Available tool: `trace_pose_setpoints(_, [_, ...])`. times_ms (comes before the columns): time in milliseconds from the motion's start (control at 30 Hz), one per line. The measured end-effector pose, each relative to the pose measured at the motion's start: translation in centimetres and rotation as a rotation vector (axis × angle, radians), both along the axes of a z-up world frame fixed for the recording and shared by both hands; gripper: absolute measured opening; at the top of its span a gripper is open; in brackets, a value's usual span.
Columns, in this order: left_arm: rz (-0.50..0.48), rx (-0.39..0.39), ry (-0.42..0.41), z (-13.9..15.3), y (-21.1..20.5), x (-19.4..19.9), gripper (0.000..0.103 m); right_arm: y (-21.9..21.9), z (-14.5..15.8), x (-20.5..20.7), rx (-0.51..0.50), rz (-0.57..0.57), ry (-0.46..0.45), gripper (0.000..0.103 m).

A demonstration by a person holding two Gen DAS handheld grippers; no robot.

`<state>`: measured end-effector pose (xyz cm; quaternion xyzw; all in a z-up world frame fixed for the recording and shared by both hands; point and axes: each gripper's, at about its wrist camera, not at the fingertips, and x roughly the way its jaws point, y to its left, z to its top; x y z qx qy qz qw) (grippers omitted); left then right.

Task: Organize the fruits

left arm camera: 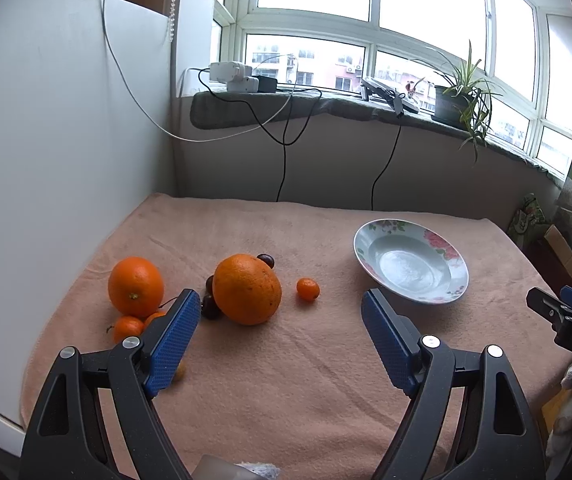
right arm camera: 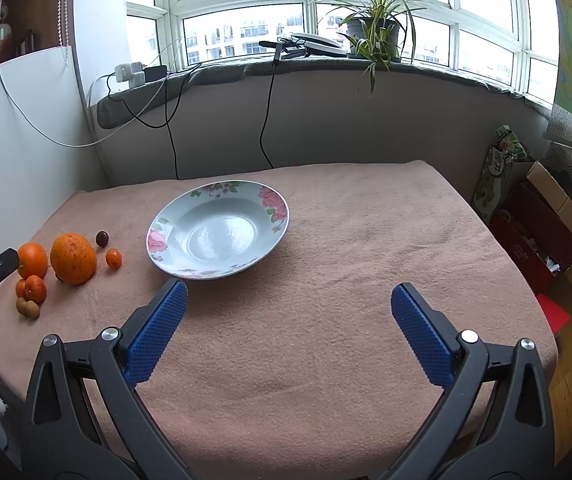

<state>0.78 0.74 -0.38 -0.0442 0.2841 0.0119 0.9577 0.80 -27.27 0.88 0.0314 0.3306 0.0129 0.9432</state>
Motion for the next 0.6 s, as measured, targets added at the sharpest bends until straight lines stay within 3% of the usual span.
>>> trace_pose_setpoints(333, [-0.014, -0.039, 0.03, -1.2, 2.1, 1.1, 0.083, 1.7, 0.0, 2.4, 0.03, 0.056, 0.016, 0.103])
trace_pose_setpoints(600, [-0.014, -0.075, 0.059, -2.4, 4.4, 1.8, 0.083, 5.0, 0.0, 5.2, 0.072, 0.193, 0.044, 0.103])
